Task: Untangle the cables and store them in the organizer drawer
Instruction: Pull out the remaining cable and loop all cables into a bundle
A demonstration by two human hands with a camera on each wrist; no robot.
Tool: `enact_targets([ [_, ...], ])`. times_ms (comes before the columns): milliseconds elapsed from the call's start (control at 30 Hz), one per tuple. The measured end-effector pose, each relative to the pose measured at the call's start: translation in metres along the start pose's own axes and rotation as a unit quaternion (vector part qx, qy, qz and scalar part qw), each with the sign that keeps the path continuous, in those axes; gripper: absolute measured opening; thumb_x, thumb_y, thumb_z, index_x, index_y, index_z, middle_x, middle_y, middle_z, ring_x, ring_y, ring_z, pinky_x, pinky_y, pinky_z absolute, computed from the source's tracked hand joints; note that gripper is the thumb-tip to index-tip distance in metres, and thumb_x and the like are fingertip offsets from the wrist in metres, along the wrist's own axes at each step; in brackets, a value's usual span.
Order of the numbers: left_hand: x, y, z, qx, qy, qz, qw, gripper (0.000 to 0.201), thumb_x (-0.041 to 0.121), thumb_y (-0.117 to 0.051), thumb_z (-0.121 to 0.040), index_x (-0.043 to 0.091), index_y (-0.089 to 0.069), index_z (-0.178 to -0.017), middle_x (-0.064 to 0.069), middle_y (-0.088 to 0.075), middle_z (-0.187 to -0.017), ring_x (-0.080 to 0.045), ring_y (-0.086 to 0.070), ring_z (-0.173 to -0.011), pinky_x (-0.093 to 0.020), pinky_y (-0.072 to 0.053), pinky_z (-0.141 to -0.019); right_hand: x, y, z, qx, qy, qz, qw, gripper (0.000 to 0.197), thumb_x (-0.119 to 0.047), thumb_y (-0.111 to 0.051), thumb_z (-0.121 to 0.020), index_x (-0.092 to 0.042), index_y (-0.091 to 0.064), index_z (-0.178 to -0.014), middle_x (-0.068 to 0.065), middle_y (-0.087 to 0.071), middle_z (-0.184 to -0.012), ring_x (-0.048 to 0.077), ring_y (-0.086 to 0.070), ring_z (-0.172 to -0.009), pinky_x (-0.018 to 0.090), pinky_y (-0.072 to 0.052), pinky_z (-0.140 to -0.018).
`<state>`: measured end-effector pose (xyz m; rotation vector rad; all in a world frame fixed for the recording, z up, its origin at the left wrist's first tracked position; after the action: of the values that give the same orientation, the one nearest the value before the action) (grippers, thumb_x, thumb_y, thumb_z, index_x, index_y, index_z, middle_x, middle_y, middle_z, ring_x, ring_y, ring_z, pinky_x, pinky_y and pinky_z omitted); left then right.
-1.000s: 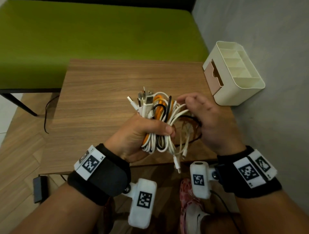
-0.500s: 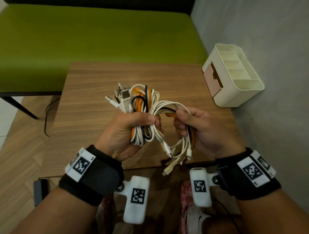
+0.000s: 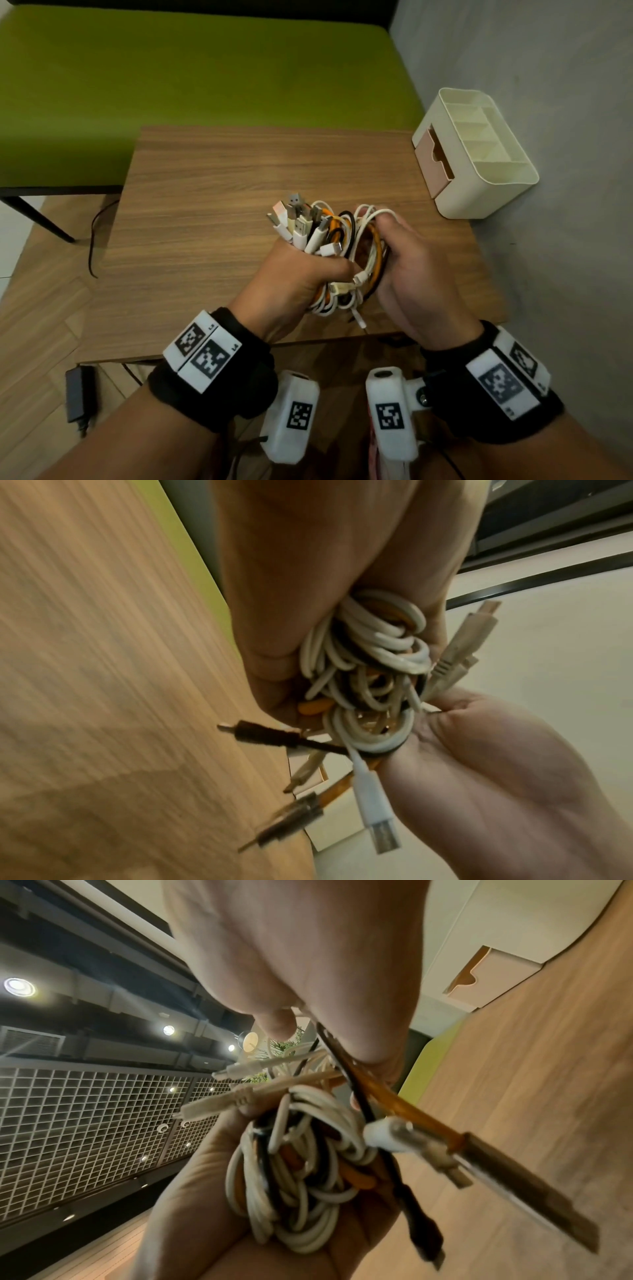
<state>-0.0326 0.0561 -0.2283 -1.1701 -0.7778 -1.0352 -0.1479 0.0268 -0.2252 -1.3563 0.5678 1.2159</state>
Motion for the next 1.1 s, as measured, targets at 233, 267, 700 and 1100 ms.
enact_targets([
  [233,0.000,-0.002,0.000,-0.009,0.006,0.037,0.999,0.039,-0.011,-0.061,-0.068,-0.015,-0.059,-0.106,-0.034,-0.065,-0.101,-0.052,-0.063,-0.099,-0.064,-0.051,-0.086,-0.007,-0.011,0.008,-0.091,0.003,-0.072,0.993,0.037,-0.027,-0.040,-0.092,-0.004,-0.065,-0.107,0.016,-0.065,-0.103,0.026,-0.063,-0.101,0.036,-0.052,-0.089],
  [267,0.001,-0.002,0.002,-0.009,0.009,0.041,0.999,0.041,-0.011,-0.061,-0.068,-0.015,-0.058,-0.109,-0.035,-0.065,-0.104,-0.052,-0.062,-0.100,-0.063,-0.051,-0.087,-0.007,-0.012,0.007,-0.094,-0.005,-0.071,0.993,0.042,-0.033,-0.038,-0.097,-0.005,-0.068,-0.106,0.017,-0.067,-0.106,0.027,-0.064,-0.105,0.037,-0.052,-0.091],
  [700,0.015,0.017,0.002,0.047,-0.059,0.109,0.991,0.025,-0.014,-0.055,-0.077,0.005,-0.068,-0.071,-0.011,-0.067,-0.064,-0.022,-0.068,-0.061,-0.032,-0.056,-0.060,0.004,0.007,0.001,0.017,-0.054,0.071,0.996,0.048,-0.004,-0.066,-0.087,-0.016,-0.052,-0.131,0.012,-0.074,-0.101,0.027,-0.072,-0.092,0.045,-0.056,-0.081],
  [1100,0.013,0.017,0.002,0.049,-0.045,0.047,0.997,0.024,-0.021,-0.057,-0.075,-0.002,-0.060,-0.088,-0.011,-0.062,-0.066,-0.018,-0.064,-0.060,-0.027,-0.052,-0.056,0.001,0.009,-0.002,0.052,-0.070,-0.024,0.996,0.034,-0.033,-0.042,-0.103,-0.006,-0.059,-0.116,0.001,-0.048,-0.070,0.012,-0.041,-0.060,0.028,-0.035,-0.060],
])
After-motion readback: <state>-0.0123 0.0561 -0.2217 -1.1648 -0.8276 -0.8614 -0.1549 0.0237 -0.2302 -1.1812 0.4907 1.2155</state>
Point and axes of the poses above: each hand's wrist, its own z-axis away from the middle knuckle, its own y-axis out of the back of the hand, x = y × z, the point moved 5 cm from there along -z, towards the middle knuckle
